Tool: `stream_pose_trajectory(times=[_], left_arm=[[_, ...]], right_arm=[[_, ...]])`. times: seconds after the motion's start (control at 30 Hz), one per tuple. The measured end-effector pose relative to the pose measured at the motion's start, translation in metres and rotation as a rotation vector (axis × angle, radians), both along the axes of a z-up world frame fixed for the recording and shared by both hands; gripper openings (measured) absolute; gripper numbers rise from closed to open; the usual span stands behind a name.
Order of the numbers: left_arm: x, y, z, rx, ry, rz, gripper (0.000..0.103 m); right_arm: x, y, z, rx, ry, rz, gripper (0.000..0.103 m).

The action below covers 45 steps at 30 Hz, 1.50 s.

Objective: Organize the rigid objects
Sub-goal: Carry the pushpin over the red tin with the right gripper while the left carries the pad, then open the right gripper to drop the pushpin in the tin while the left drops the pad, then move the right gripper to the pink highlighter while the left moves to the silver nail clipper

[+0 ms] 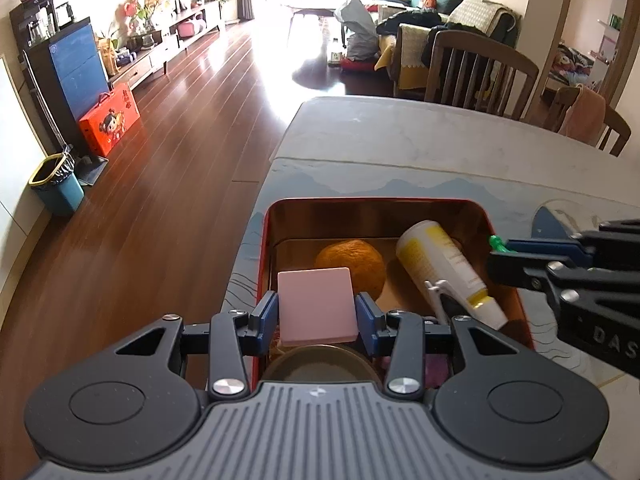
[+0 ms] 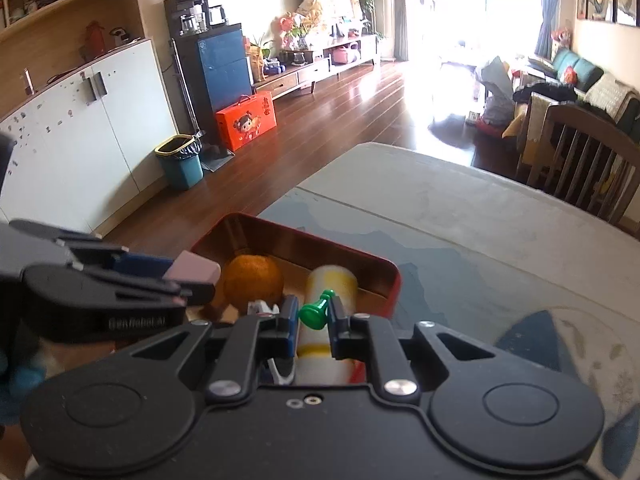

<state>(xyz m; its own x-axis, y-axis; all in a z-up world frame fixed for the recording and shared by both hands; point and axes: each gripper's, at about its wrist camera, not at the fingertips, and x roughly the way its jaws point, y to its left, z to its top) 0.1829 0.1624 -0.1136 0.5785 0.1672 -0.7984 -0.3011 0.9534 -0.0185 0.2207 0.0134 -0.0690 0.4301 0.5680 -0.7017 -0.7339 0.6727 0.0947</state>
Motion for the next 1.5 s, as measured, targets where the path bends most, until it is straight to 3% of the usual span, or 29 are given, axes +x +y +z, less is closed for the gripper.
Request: stream_pose_trajectory(times=[0.4, 0.97, 1.03, 1.17, 1.5], left_arm=[[0.010, 0.003, -0.015, -0.015, 0.038, -0.010, 0.041], [0.017, 0.002, -0.014, -0.019, 0.060, -0.014, 0.041], [0.015, 0.001, -0.013, -0.018, 0.056, -0.013, 0.043], [0.008, -0.002, -0.007, -0.022, 0.034, -0.011, 0.058], [-0.010, -0.028, 0.018, -0.014, -0.038, -0.033, 0.069]], right_arm=[[0.016, 0.017, -0.023, -0.030, 0.096, -0.018, 0.015], [0.012, -0.002, -0.017, -0.001, 0.133, -0.035, 0.028], [0.010, -0.005, -0.015, 0.003, 0.140, -0.035, 0.029], [0.004, -0.011, -0.010, 0.010, 0.137, -0.030, 0.033], [-0.014, -0.038, 0.012, 0.050, 0.113, -0.029, 0.045]])
